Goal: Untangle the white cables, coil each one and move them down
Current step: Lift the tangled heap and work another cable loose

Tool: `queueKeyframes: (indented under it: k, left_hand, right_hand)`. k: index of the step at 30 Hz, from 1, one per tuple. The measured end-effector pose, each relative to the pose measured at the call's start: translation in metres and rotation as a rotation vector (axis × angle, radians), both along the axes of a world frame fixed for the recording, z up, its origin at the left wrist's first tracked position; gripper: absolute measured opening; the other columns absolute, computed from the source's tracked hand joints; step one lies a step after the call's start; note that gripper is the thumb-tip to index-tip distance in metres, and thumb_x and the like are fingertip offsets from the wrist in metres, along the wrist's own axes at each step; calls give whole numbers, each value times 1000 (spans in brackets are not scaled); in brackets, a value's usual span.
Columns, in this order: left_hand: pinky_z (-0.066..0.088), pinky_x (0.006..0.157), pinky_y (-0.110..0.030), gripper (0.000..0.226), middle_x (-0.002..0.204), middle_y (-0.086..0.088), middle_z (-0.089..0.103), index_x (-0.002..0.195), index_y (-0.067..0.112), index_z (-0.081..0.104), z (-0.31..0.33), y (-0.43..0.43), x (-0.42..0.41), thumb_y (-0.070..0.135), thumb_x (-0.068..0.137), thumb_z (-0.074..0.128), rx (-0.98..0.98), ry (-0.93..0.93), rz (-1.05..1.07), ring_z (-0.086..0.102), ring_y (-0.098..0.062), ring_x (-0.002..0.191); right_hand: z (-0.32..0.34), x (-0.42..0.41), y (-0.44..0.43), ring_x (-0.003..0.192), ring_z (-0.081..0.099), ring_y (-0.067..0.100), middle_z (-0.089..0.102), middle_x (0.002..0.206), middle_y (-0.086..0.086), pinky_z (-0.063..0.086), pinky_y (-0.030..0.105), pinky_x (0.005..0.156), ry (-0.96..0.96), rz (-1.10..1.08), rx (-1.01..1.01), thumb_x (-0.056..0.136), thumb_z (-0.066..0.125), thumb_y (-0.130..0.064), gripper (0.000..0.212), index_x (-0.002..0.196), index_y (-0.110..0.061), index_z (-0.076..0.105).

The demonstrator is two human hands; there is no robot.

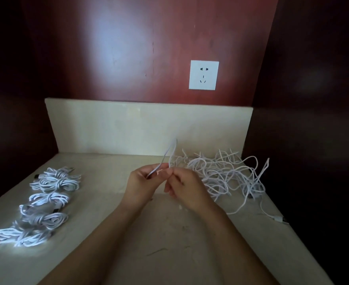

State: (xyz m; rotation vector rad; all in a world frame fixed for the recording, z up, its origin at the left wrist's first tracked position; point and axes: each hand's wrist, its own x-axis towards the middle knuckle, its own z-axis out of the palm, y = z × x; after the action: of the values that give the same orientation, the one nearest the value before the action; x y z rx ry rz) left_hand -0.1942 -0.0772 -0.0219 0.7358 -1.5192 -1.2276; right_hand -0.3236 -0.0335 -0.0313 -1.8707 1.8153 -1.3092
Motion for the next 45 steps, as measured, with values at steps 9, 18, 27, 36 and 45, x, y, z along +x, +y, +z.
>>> queueKeyframes:
  k: [9, 18, 27, 36, 45]
  left_hand:
    - [42, 48, -17, 9, 74, 3, 63, 86, 7, 67, 0, 0, -3, 8, 93, 62, -125, 71, 45, 53, -1, 55]
    - [22, 42, -19, 28, 53, 9, 34, 75, 21, 50, 20, -30, 38, 24, 102, 45, 75, 354, 290, 26, -6, 43]
    - [27, 39, -14, 14, 51, 12, 46, 84, 15, 67, 5, -29, 30, 20, 95, 59, 99, -16, 216, 34, -3, 43]
    - [43, 72, -12, 33, 84, 16, 69, 95, 31, 73, -13, -18, 21, 52, 92, 48, -324, -508, -121, 60, 7, 79]
    - [21, 38, -17, 28, 49, 11, 32, 78, 18, 61, 0, -21, 25, 29, 101, 49, 196, -131, -119, 25, -4, 39]
  right_hand:
    - [-10, 6, -4, 70, 63, 15, 65, 71, -7, 49, 36, 65, 107, -136, -36, 99, 48, -38, 29, 79, -22, 62]
    - [-34, -40, -21, 103, 53, 27, 63, 99, 8, 43, 37, 90, 286, -401, 0, 96, 55, -23, 19, 95, -12, 71]
    - [-12, -14, -2, 104, 60, 18, 71, 104, 1, 48, 35, 93, -21, -295, -137, 86, 52, -23, 29, 105, -20, 74]
    - [20, 9, 6, 84, 69, 17, 72, 87, 5, 52, 30, 77, -754, -122, -67, 92, 64, -39, 33, 115, -14, 63]
    - [10, -2, -1, 45, 42, 0, 50, 54, -13, 32, 18, 49, -489, -89, -95, 100, 50, -13, 22, 104, -12, 72]
